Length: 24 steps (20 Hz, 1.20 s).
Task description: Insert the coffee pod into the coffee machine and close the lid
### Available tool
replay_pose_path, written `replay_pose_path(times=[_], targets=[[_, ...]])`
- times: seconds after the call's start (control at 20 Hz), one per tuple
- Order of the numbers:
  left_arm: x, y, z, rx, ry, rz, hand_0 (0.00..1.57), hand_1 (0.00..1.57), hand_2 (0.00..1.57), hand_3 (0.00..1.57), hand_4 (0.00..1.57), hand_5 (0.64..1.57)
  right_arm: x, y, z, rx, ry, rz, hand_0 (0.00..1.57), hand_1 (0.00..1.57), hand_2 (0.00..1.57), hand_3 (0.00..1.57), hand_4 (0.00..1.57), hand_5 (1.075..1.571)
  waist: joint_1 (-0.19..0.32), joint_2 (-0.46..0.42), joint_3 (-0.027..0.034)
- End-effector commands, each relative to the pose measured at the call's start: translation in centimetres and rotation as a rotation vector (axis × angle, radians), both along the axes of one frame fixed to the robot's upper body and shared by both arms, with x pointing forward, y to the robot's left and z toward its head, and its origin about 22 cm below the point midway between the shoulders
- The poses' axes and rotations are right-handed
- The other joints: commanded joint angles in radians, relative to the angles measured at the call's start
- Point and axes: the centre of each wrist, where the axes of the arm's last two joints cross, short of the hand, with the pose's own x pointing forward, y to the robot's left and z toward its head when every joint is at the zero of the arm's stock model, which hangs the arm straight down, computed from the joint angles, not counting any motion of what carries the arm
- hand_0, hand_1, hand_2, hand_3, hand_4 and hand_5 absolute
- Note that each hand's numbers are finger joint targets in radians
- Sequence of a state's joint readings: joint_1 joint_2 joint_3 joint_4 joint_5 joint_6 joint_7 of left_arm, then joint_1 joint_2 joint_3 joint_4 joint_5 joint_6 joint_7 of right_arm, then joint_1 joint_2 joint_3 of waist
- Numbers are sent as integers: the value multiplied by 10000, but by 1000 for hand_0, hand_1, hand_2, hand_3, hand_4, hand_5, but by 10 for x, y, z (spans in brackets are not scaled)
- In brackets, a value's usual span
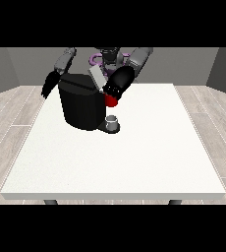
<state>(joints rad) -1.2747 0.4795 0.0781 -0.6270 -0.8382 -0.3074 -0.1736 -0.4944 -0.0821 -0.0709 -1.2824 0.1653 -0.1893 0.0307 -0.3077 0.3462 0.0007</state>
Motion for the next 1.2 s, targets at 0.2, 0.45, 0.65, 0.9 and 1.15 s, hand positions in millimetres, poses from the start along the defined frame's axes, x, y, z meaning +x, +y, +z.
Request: replay_pose_path(times=[0.2, 0.45, 0.65, 0.9, 1.15], targets=[[2, -1, -8, -523, -813, 107, 1233, 1233, 1201, 947, 0, 1571, -3, 7, 2, -115, -17, 216, 0, 0, 0, 0, 42, 1571, -314, 144, -8], [0, 6, 3, -292, -850, -262, 1232, 1232, 1211, 967, 0, 1571, -4, 2, -3, -134, -78, 52, 0, 0, 0, 0, 144, 1571, -248, 246, -5], [-4, 10, 17, 277, -1388, -513, 1144, 1144, 1115, 841, 0, 1571, -1, 4, 0, -201, -101, 37, 0, 0, 0, 0, 71, 1571, -104, 353, -4], [-7, 29, 27, 607, -2191, -164, 815, 815, 912, 662, 0, 1571, 3, 6, 22, -481, -819, 113, 0, 0, 0, 0, 108, 1571, -301, 884, -6], [-5, 0, 29, 739, -1910, -155, 0, 0, 635, 508, 0, 1571, 5, -11, -4, -428, -179, -253, 0, 0, 0, 0, 87, 1571, -18, 553, 2]])
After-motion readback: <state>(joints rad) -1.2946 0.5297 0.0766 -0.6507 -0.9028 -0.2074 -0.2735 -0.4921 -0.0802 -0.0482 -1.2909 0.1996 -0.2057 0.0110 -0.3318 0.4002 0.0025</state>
